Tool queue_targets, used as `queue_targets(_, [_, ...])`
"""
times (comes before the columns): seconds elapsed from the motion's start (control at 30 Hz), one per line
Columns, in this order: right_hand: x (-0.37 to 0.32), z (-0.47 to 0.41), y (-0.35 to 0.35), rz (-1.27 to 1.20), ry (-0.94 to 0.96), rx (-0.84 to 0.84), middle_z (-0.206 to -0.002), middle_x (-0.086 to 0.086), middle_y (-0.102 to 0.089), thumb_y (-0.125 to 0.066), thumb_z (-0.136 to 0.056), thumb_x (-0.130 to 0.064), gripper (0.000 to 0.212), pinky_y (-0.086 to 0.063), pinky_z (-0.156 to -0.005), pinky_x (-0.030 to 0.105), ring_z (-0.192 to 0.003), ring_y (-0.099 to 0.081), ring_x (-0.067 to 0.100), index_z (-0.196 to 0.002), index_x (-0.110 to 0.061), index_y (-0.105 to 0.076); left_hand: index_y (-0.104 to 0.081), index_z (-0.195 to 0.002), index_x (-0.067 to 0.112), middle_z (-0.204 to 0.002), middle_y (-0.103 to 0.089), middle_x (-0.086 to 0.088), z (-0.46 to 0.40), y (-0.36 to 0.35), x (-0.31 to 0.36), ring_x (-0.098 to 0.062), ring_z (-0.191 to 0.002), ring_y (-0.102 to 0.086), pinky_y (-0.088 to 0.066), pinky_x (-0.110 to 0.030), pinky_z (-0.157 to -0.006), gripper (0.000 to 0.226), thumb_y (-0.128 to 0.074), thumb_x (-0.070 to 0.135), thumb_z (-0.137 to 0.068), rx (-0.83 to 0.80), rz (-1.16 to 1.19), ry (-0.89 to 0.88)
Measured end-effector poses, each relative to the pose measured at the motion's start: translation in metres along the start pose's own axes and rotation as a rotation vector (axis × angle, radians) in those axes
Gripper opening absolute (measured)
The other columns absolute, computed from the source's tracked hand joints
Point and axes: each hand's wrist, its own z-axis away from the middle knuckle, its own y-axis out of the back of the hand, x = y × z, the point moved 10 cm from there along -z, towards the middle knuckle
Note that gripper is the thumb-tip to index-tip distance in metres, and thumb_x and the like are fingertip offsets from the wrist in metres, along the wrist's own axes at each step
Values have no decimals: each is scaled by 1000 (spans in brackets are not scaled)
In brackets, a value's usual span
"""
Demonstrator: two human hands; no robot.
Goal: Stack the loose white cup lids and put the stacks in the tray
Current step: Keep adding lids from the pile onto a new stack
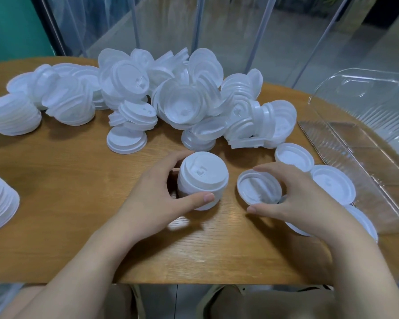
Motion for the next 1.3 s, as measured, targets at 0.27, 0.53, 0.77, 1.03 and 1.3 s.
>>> queue_targets(0.27, [-25, -6, 8, -129, 114, 173, -117, -39, -55, -87, -70, -54, 64, -37, -87, 6, -116, -45, -19, -126, -54, -56, -60, -129, 41, -119, -67, 31, 2, 4, 2, 11, -115, -59, -39, 0, -89, 68, -93, 34, -69, 17, -49, -14])
queue_targets(0.53, [-45, -6, 18, -461, 225, 344, -125, -17, -67, -81, -65, -58, 73, -49, -90, 24, -113, -63, 8, -132, -39, -60, -56, -135, 38, -122, -65, 33, 1, 1, 5, 12, -116, -58, -38, 0, -90, 81, -96, 33, -65, 44, -54, -42])
queue_targets(0.77, [-57, -5, 18, -538, 300, 365, -132, -6, -66, -85, -73, -40, 75, -53, -94, 54, -112, -67, 23, -141, -30, -54, -57, -133, 40, -121, -66, 31, 1, -2, 5, 8, -116, -60, -41, -4, -91, 73, -93, 36, -69, 35, -6, -34])
queue_targets(1.03, [-79, -6, -6, -657, 371, 260, -133, 2, -65, -88, -74, -24, 83, -52, -102, 54, -122, -64, 28, -147, -26, -49, -57, -128, 45, -115, -70, 25, 2, -4, 4, 2, -107, -66, -48, -17, -86, 69, -93, 37, -70, 42, -24, -8])
queue_targets(1.3, [-76, -13, -12, -635, 348, 181, -134, -5, -65, -86, -71, -35, 74, -44, -111, 55, -131, -58, 22, -137, -25, -53, -58, -126, 46, -114, -70, 24, 2, -4, 5, 1, -106, -67, -53, -26, -89, 67, -94, 33, -71, 28, -2, 9])
